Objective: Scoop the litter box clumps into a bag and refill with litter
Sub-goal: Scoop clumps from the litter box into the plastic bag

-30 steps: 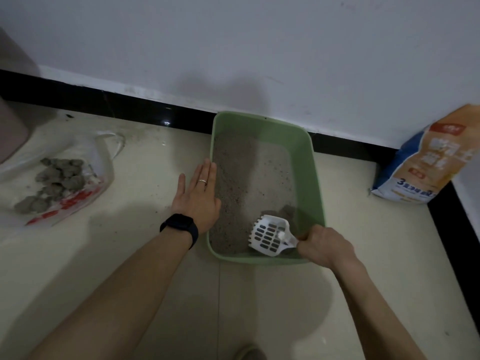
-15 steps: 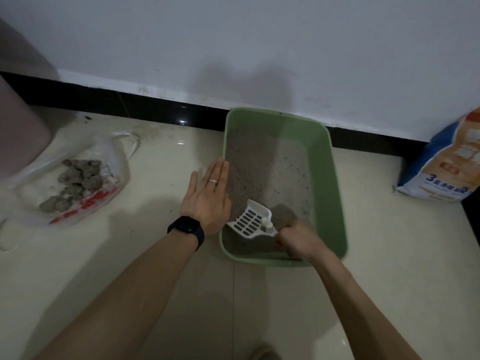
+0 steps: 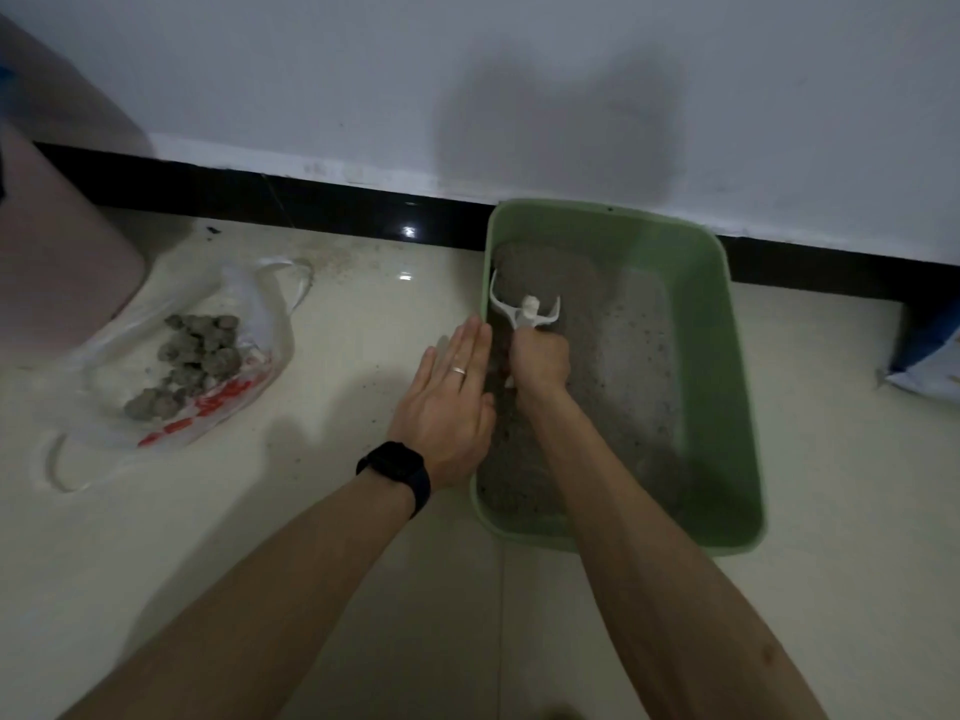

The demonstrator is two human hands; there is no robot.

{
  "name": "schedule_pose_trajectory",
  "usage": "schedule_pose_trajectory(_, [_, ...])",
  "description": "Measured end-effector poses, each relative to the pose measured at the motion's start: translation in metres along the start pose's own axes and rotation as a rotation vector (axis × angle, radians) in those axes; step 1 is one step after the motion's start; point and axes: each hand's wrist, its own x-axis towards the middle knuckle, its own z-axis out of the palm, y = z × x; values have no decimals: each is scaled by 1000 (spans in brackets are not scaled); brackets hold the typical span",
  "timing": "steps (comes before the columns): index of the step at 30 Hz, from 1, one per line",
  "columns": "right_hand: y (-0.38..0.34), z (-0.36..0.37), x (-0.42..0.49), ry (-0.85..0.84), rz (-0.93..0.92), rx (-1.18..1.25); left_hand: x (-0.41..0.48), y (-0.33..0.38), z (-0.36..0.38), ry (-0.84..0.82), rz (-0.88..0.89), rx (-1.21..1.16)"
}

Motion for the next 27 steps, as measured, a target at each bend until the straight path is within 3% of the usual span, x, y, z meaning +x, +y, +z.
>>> schedule_pose_trajectory(8, [10,-4,1,-23,212,515,-1,5,-8,-32,-28,48])
schedule_pose_trajectory(11, [15,-26,-7,-5,151,402,-2,8,-14,-59,-55,53])
schedule_pose_trajectory(18, [50,-87,-44,81,-227,274,-1,11,-20,-115,-78,77])
schedule_pose_trajectory(27, [67,-118,-81,114,-253,229,-3,15,-29,-160,-79,131])
